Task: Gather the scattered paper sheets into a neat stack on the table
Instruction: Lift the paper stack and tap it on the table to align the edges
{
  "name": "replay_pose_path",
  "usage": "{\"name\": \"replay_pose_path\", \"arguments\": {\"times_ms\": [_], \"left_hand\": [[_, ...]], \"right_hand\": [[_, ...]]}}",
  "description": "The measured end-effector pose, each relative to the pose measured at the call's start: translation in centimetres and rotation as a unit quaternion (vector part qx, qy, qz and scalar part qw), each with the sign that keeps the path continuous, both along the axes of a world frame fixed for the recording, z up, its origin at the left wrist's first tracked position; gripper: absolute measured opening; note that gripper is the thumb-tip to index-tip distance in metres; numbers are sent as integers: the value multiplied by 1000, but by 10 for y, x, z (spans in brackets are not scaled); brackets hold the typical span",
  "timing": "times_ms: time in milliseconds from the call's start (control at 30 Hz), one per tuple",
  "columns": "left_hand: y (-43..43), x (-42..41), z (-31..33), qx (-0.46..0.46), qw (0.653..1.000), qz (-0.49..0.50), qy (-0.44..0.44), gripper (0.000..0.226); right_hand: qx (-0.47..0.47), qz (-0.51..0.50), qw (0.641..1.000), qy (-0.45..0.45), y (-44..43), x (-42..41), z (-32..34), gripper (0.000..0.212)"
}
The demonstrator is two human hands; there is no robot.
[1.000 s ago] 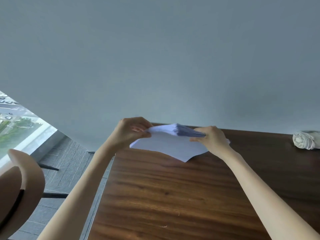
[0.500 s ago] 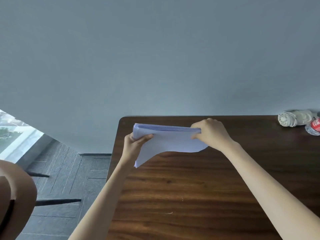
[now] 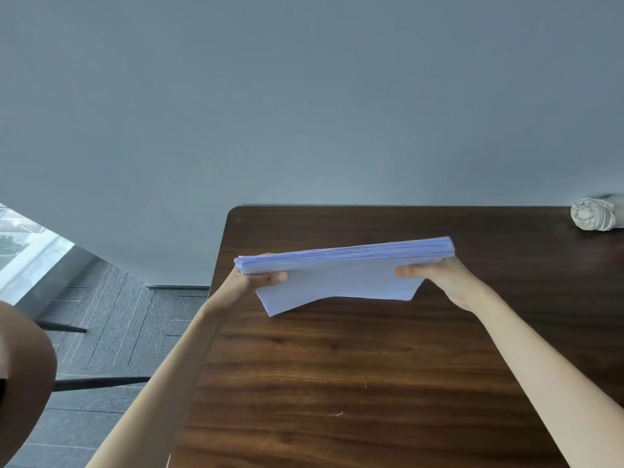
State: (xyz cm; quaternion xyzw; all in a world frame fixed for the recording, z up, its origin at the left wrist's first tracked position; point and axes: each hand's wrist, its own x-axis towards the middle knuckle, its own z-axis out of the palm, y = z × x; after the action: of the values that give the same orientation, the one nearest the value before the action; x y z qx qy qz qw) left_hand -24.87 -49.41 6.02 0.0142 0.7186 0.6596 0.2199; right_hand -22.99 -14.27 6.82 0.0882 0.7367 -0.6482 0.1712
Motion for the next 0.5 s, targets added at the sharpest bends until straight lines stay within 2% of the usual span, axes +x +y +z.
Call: {"name": "replay_pose_path", "arguments": {"times_ms": [133, 233, 367, 500], "left_hand": [[4, -9, -4, 25, 1000, 9, 10, 31], [4, -14, -3, 38, 999, 34, 16, 33], [1, -18, -16, 1, 1000, 20, 21, 42], [-4, -21, -19, 8, 997, 42, 57, 50]], "right_hand": [[-18, -48, 997, 49, -7, -2, -15, 48], [-36, -97, 991, 91, -10, -3, -13, 47], [-41, -77, 995, 49, -7, -2, -21, 44], [-31, -40, 999, 12, 1, -8, -24, 54]]}}
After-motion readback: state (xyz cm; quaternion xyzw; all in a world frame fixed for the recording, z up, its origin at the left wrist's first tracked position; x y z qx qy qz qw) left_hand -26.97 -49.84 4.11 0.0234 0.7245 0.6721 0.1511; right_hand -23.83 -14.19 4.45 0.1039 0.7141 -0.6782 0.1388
